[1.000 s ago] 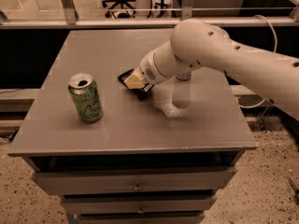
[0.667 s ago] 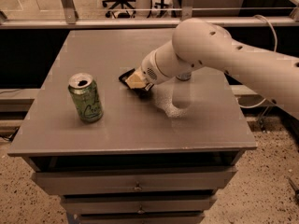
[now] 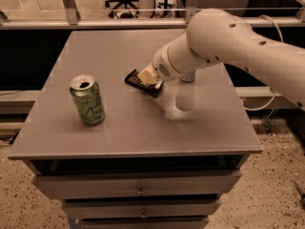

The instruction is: Move rxbar chocolate near redbull can

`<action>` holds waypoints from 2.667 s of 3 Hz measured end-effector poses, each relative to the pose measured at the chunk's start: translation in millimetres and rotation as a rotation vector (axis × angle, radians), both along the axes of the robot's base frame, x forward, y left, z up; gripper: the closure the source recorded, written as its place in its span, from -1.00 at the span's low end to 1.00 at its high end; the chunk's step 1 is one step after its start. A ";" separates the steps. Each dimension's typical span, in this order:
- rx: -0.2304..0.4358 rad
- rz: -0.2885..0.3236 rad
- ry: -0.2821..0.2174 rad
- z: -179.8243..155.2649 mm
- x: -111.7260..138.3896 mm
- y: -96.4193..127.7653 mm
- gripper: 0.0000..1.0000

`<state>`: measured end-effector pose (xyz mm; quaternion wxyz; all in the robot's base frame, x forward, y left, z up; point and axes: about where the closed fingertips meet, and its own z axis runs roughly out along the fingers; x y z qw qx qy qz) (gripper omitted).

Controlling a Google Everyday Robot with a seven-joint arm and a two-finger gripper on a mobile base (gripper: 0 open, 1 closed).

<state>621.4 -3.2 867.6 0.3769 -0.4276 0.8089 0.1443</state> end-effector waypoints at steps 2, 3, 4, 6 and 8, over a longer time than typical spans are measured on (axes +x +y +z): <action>-0.037 0.004 -0.009 14.9 -13.7 -17.8 0.70; -0.032 0.001 0.007 9.5 -13.2 -15.0 0.22; -0.021 -0.011 0.017 3.2 -11.9 -11.9 -0.40; -0.009 -0.017 0.024 -0.4 -10.8 -6.0 -1.00; 0.025 -0.068 0.073 -22.7 -8.3 -3.1 -1.00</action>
Offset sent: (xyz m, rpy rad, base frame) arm -0.0210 -0.0235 0.0102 -0.0405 0.0187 0.0099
